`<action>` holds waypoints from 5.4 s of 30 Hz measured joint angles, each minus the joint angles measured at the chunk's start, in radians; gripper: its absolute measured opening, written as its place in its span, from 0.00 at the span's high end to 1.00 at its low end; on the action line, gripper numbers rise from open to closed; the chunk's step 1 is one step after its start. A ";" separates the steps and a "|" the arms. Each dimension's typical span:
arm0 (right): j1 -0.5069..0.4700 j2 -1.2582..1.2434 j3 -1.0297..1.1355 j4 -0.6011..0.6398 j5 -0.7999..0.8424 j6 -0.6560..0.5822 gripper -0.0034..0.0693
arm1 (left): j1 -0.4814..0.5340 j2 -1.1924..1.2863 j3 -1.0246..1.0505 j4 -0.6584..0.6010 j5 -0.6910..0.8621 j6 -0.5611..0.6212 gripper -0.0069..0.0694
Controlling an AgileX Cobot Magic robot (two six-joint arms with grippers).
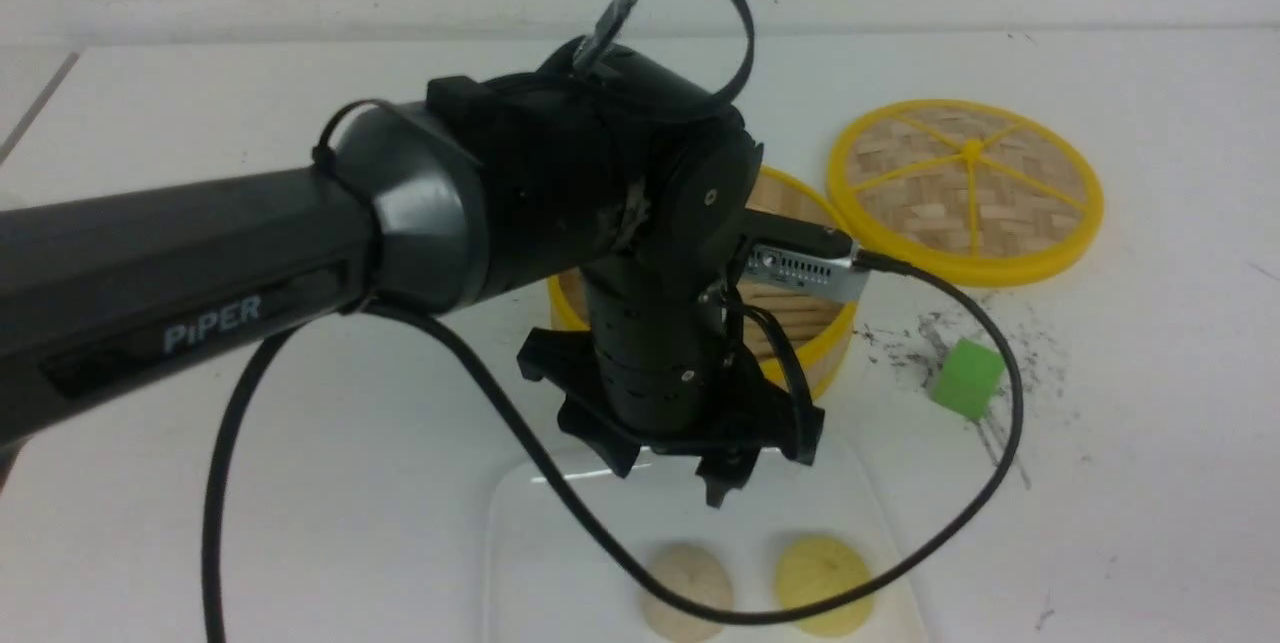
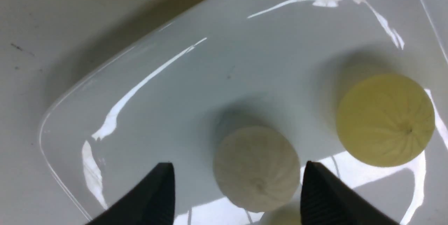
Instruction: Put the steamed buns into the plate on the white tablecloth.
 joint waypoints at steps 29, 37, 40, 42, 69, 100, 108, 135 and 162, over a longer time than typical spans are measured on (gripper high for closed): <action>0.000 -0.066 0.324 0.151 -0.449 -0.212 0.96 | 0.000 0.000 -0.001 0.040 0.014 0.042 0.91; 0.000 -0.066 0.354 0.155 -0.479 -0.213 0.96 | 0.000 0.000 -0.001 0.027 0.015 0.042 0.91; 0.000 -0.066 0.354 0.155 -0.482 -0.213 0.96 | 0.000 0.000 -0.001 0.026 0.015 0.042 0.91; 0.000 -0.066 0.354 0.155 -0.482 -0.213 0.95 | 0.000 0.000 -0.001 0.026 0.015 0.042 0.90; -0.127 -0.069 0.449 0.154 -0.510 -0.213 0.94 | 0.000 0.000 -0.001 0.104 0.006 0.042 0.88; -0.349 -0.097 0.665 0.156 -0.534 -0.213 0.89 | 0.000 -0.629 -0.004 0.267 0.096 0.053 0.86; -0.349 -0.097 0.665 0.156 -0.533 -0.213 0.88 | 0.000 -0.796 0.008 0.312 0.156 0.053 0.86; -0.349 -0.097 0.665 0.156 -0.533 -0.213 0.83 | 0.000 -1.359 1.081 0.107 -0.746 -0.178 0.89; -0.349 -0.097 0.665 0.156 -0.533 -0.213 0.79 | 0.282 -1.600 1.196 0.122 -0.727 0.063 0.86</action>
